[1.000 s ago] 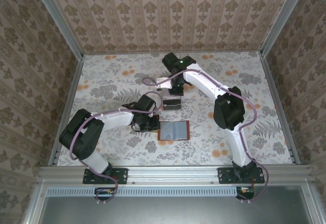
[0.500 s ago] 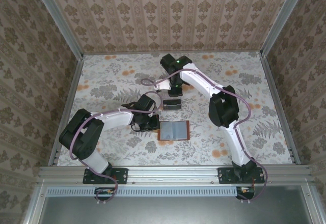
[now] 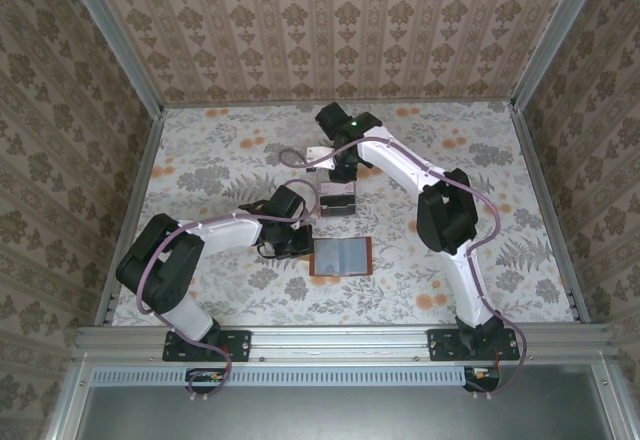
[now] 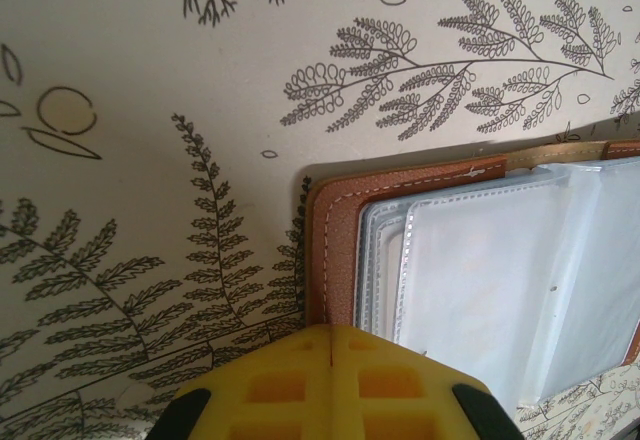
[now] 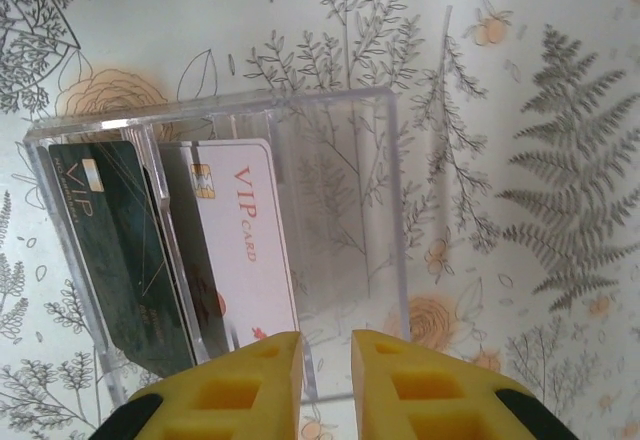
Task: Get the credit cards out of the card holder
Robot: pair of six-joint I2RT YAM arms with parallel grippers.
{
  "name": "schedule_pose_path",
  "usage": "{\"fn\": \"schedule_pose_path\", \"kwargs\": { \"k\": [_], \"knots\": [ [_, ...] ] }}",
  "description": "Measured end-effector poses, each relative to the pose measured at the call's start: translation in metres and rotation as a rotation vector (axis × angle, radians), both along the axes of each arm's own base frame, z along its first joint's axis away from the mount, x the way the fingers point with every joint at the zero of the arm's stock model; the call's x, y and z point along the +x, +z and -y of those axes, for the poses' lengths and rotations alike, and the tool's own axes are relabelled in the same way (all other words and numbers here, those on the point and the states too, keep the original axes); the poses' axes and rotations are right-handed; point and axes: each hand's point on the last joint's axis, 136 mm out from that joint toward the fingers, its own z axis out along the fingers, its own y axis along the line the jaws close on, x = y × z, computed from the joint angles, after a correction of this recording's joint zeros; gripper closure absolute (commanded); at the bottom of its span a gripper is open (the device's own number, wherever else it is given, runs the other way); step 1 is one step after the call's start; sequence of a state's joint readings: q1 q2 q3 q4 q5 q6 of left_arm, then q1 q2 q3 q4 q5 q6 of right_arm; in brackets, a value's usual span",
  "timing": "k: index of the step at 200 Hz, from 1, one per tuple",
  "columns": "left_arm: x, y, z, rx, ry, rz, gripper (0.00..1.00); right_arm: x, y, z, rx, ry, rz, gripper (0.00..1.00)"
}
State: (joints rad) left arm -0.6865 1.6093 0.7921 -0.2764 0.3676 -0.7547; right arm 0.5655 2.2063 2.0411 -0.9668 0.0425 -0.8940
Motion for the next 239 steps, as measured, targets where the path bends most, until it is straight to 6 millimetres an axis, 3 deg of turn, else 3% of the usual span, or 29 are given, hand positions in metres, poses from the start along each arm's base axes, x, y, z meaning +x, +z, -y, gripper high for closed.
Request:
{"fn": "schedule_pose_path", "kwargs": {
  "k": [61,84,109,165,239],
  "knots": [
    [-0.016,-0.001,0.003,-0.009,-0.036,0.004,0.96,-0.021,0.064,0.014,0.262,-0.291,0.133,0.72],
    [-0.018,-0.001,0.004,-0.008,-0.038,0.003,0.96,-0.035,0.075,0.019,0.381,-0.431,0.134,0.73],
    [-0.018,0.003,0.003,-0.006,-0.032,0.011,0.95,-0.058,0.069,0.023,0.494,-0.576,0.068,0.76],
    [-0.019,0.006,0.001,-0.001,-0.029,0.015,0.95,-0.114,0.032,0.024,0.665,-0.887,-0.229,0.78],
    [-0.020,-0.001,0.006,0.000,-0.037,-0.016,0.96,-0.162,0.010,0.009,0.741,-1.068,-0.559,0.80]
  ]
}}
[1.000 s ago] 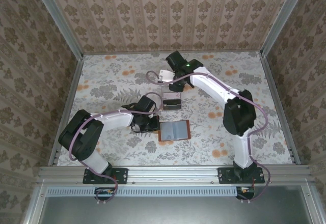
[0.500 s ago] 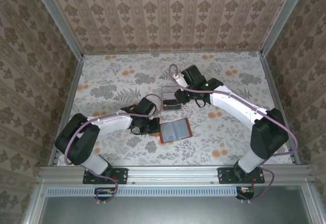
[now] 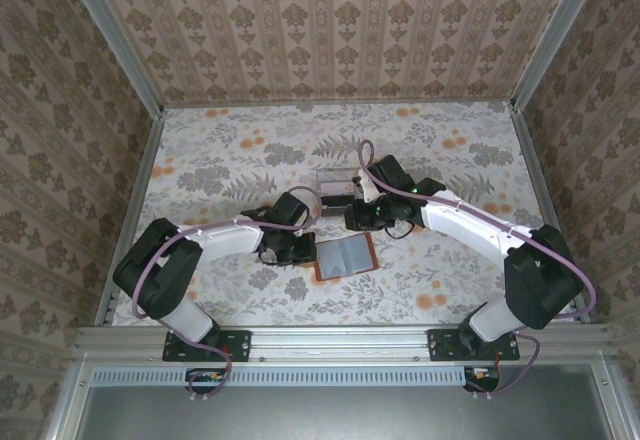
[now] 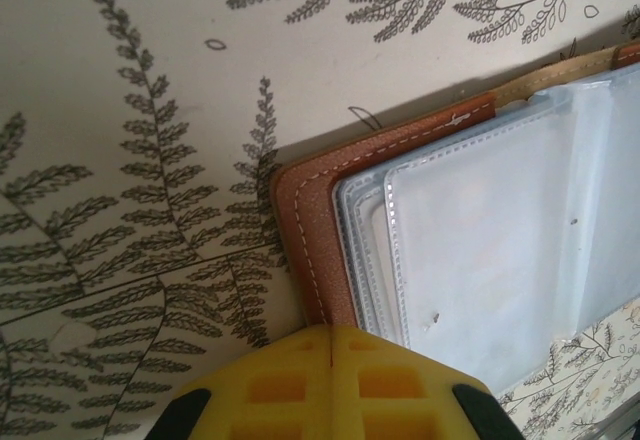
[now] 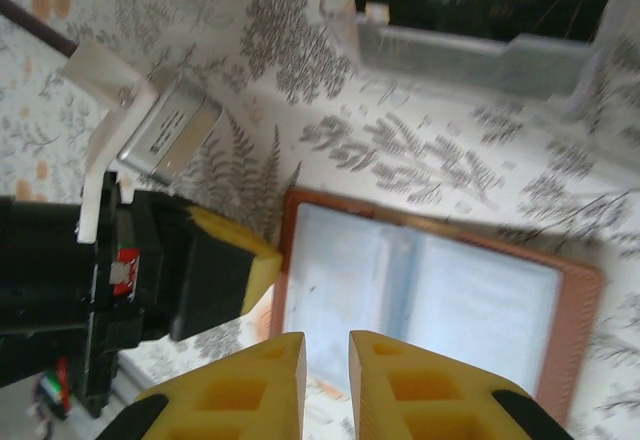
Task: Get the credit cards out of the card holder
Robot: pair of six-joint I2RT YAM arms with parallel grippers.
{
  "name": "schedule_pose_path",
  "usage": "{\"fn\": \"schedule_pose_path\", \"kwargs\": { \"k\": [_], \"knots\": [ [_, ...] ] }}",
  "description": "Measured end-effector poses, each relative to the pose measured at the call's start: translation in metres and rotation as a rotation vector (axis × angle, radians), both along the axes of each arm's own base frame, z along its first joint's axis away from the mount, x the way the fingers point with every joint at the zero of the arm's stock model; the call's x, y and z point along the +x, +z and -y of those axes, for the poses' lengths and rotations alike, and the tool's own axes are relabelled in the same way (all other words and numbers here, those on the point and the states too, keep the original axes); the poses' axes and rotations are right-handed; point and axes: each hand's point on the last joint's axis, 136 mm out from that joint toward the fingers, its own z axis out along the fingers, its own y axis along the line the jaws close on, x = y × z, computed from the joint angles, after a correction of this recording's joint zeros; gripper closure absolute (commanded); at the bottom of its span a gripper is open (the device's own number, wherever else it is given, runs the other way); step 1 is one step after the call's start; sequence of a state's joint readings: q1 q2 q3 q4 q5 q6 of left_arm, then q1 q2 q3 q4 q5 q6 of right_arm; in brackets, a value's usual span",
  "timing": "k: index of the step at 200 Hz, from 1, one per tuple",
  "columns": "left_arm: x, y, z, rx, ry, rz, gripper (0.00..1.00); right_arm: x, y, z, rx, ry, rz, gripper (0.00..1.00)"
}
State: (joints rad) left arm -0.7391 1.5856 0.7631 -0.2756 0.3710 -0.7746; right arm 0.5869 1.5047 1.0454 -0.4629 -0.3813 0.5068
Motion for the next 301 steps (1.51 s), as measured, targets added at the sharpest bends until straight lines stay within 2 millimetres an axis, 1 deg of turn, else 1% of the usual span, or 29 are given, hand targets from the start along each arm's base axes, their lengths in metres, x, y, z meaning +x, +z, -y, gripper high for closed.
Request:
{"fn": "schedule_pose_path", "kwargs": {
  "k": [22,39,66,91,152,192,226,267,284,301],
  "knots": [
    [0.003,0.000,0.003,-0.003,0.000,-0.002,0.96,-0.011,-0.011,-0.009,0.023,0.008,-0.070,0.79],
    [0.005,0.001,0.004,-0.007,0.002,-0.004,0.96,-0.021,-0.025,-0.017,0.017,0.018,-0.131,0.79],
    [0.005,0.001,0.004,-0.009,0.003,-0.005,0.96,-0.035,-0.049,-0.022,-0.011,0.022,-0.212,0.77],
    [0.005,0.000,0.004,-0.014,0.001,-0.004,0.96,-0.040,-0.063,-0.028,-0.028,0.021,-0.251,0.76],
    [0.006,0.000,0.005,-0.032,0.001,0.000,0.96,-0.050,-0.089,-0.039,-0.063,0.022,-0.315,0.75],
    [0.006,0.000,0.005,-0.032,-0.007,0.005,0.96,-0.049,-0.096,-0.041,-0.084,0.019,-0.323,0.74],
    [0.005,-0.001,0.005,-0.041,-0.008,0.009,0.96,-0.045,-0.096,-0.035,-0.145,0.006,-0.300,0.68],
    [0.005,-0.001,0.005,-0.048,-0.007,0.012,0.96,-0.044,-0.096,-0.025,-0.244,-0.003,-0.263,0.58],
    [0.004,-0.001,0.004,-0.052,-0.007,0.018,0.96,-0.044,-0.096,-0.021,-0.285,-0.003,-0.247,0.50],
    [0.004,-0.001,0.004,-0.058,-0.006,0.023,0.96,-0.044,-0.097,-0.016,-0.332,-0.009,-0.229,0.48]
  ]
}}
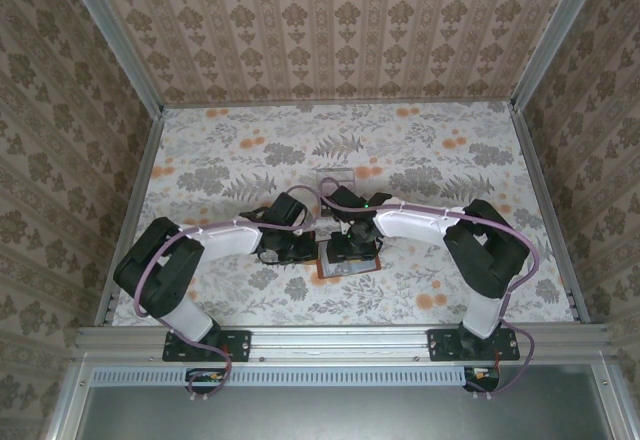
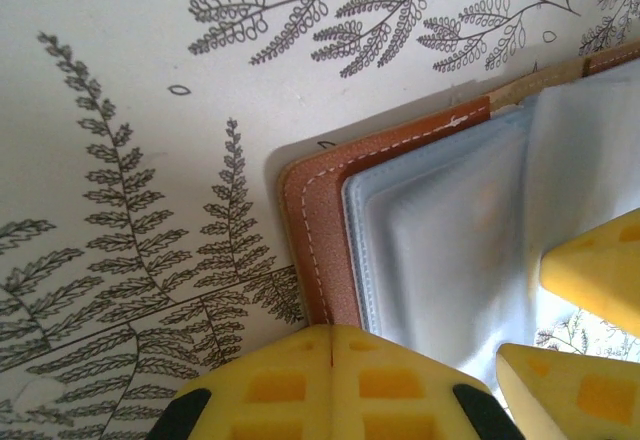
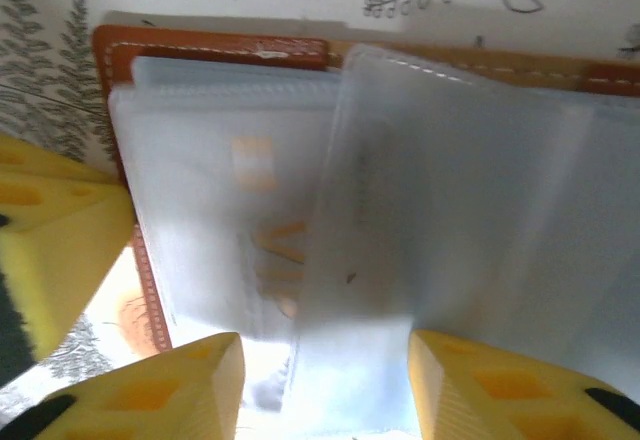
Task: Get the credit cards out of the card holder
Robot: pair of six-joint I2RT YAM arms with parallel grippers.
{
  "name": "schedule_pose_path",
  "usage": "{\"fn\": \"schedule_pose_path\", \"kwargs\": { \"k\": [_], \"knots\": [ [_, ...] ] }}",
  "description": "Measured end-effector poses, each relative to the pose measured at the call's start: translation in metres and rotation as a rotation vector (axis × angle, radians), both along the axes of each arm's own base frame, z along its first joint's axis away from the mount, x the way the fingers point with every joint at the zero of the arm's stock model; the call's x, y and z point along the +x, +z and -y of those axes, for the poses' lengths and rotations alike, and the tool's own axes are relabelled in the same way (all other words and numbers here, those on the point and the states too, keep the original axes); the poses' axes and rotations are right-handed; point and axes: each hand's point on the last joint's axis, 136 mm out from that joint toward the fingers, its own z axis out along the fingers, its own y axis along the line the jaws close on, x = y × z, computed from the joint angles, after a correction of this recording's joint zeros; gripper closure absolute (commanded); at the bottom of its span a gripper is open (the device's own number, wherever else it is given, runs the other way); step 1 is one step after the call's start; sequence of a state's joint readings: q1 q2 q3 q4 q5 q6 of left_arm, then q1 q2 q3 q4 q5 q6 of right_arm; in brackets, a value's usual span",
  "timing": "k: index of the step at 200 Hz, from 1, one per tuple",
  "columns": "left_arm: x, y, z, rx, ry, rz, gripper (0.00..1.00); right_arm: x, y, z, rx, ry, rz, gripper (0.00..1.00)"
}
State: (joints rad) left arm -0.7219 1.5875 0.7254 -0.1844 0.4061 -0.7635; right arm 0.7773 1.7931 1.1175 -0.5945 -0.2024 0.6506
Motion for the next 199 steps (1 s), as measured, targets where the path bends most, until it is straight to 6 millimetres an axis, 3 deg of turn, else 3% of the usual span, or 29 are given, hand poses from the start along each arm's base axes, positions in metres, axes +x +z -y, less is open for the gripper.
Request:
{"fn": "schedule_pose_path", "kwargs": {
  "k": [40,104,161,199],
  "knots": [
    [0.000,0.000,0.000,-0.011,0.000,0.003,0.96,0.001,0.001,0.007,-0.067,0.003,0.033,0.44],
    [0.000,0.000,0.000,-0.014,0.001,0.001,0.96,0.003,0.001,0.022,-0.152,-0.012,0.061,0.47],
    [0.001,0.000,-0.001,-0.015,0.004,-0.001,0.96,0.004,0.012,0.037,-0.199,-0.025,0.091,0.57],
    [-0.002,0.001,-0.004,-0.005,0.004,-0.010,0.96,0.008,0.010,0.051,-0.215,-0.054,0.088,0.51]
  ]
}}
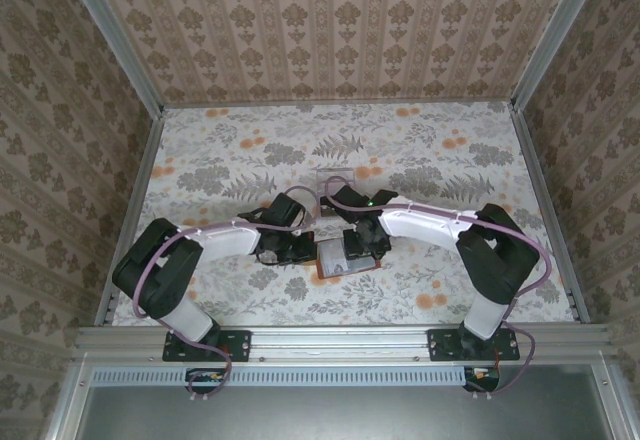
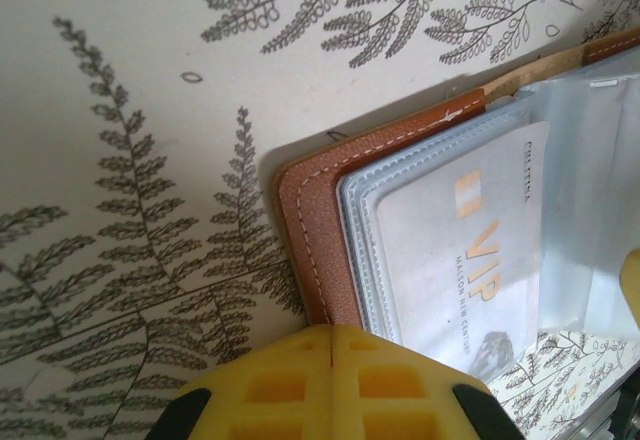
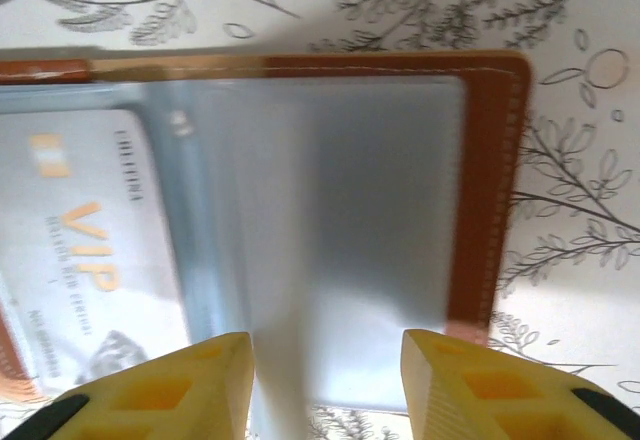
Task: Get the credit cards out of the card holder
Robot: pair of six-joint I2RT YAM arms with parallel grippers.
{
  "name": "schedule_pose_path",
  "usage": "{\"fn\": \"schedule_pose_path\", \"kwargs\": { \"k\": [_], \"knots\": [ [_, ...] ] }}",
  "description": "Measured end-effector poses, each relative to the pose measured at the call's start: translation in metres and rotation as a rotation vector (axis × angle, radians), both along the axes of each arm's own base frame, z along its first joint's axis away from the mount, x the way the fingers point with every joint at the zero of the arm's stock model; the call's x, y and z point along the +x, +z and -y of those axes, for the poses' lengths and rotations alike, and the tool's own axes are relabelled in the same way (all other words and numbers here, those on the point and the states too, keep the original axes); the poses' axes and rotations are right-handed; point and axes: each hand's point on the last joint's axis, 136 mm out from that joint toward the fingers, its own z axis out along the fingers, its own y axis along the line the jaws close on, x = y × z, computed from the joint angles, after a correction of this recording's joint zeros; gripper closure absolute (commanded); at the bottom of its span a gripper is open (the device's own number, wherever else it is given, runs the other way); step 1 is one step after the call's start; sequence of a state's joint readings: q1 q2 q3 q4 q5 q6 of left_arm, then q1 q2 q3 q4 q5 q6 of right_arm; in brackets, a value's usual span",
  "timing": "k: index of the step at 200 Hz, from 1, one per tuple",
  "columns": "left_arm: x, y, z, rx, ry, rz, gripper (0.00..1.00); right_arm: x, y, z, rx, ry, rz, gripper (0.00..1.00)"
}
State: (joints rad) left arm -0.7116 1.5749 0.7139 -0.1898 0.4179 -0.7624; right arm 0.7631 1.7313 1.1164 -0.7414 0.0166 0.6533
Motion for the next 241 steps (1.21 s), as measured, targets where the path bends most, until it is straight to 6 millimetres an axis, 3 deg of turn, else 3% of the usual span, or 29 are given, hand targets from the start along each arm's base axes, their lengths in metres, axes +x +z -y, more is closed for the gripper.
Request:
{"fn": "schedule_pose_path", "kwargs": {
  "k": [55,114,174,241],
  "knots": [
    [-0.004,0.001,-0.009,0.046,0.007,-0.017,0.96,-0.005,-0.015,0.021,-0.015,-0.027,-0.036,0.49],
    [0.001,0.016,-0.001,0.058,-0.002,0.004,0.94,-0.011,-0.021,0.009,0.088,-0.021,-0.062,0.60],
    [0.003,0.033,0.018,0.034,-0.038,0.039,0.87,-0.022,-0.013,0.003,0.166,-0.026,-0.079,0.61],
    [-0.003,0.010,0.013,0.103,-0.047,-0.014,0.92,-0.014,0.007,0.004,0.173,-0.033,-0.036,0.62]
  ]
}}
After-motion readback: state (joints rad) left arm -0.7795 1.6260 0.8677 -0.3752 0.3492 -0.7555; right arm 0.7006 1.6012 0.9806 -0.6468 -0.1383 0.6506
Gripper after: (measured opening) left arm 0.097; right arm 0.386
